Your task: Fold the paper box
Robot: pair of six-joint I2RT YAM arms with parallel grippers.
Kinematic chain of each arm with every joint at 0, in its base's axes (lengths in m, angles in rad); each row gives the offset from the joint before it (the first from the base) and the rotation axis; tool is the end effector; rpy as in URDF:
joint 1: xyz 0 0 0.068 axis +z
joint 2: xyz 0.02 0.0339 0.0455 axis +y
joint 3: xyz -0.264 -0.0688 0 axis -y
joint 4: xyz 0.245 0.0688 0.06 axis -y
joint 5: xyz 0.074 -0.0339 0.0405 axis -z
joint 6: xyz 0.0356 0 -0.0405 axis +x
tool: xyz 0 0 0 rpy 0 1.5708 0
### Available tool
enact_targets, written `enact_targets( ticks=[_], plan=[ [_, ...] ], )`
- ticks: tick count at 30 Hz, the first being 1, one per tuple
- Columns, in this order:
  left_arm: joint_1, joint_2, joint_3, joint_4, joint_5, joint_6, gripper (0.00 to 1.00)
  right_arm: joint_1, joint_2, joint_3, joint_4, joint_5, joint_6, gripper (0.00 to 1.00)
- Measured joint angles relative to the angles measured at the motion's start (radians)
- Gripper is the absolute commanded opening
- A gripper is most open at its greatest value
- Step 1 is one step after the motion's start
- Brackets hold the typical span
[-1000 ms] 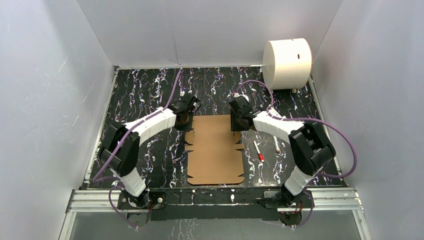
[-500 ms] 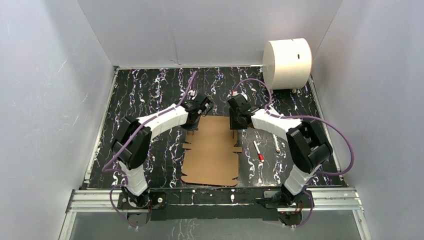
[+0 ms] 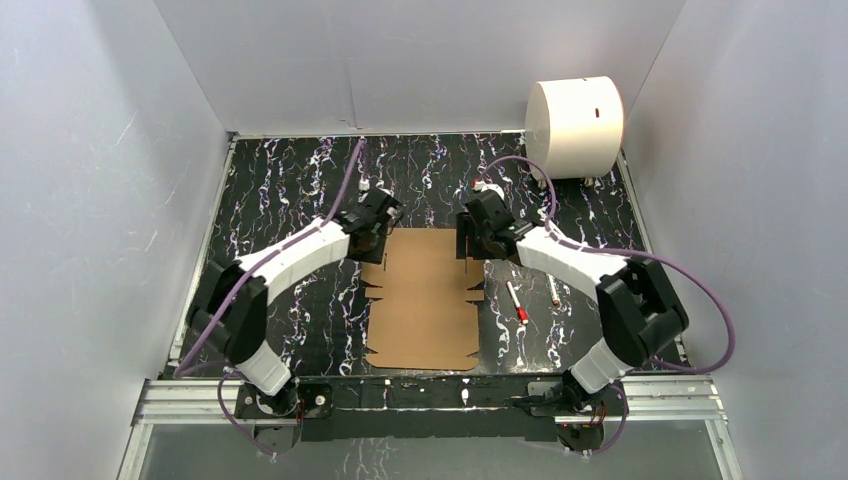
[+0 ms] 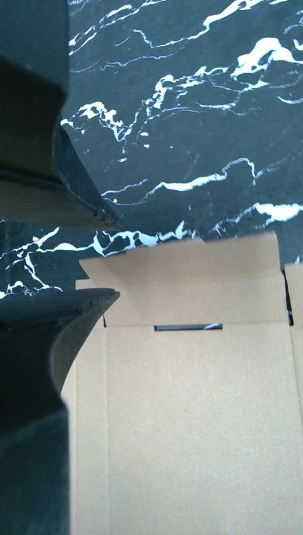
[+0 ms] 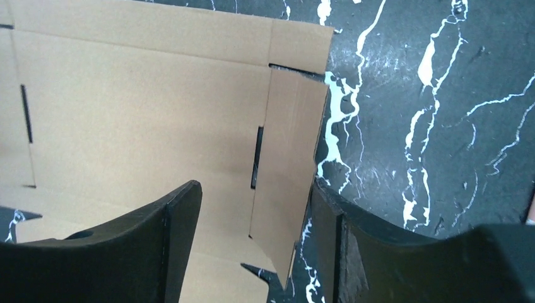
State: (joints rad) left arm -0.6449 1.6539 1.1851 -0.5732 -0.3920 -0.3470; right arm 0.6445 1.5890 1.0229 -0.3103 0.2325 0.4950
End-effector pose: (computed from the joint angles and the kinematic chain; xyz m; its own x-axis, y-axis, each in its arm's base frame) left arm 0.2811 -0.1944 0.2271 -0.7854 0.1975 -0.5866 0.1429 0.9800 0.1386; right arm 0.2714 0.1937 0.2132 -0.7623 0.0053 -0.6472 -0.1189 0.9818 0.1482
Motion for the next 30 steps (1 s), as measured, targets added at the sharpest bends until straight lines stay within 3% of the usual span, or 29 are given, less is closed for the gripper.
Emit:
enact_targets(
  ticks=[11,19,30],
  plan=[
    [0.195,-0.35,-0.272,0.109,0.285,-0.087,0.65,-0.056,-0.24,-0.215,0.063,-0.092,0.026,0.74],
    [0.249,-0.5,-0.47,0.192,0.482,-0.183,0.68,-0.069,-0.361,-0.381,0.132,-0.195,0.076,0.7],
    [0.282,-0.513,-0.647,0.382,0.611,-0.33,0.7,-0.093,-0.403,-0.589,0.353,-0.26,0.187,0.64]
  ],
)
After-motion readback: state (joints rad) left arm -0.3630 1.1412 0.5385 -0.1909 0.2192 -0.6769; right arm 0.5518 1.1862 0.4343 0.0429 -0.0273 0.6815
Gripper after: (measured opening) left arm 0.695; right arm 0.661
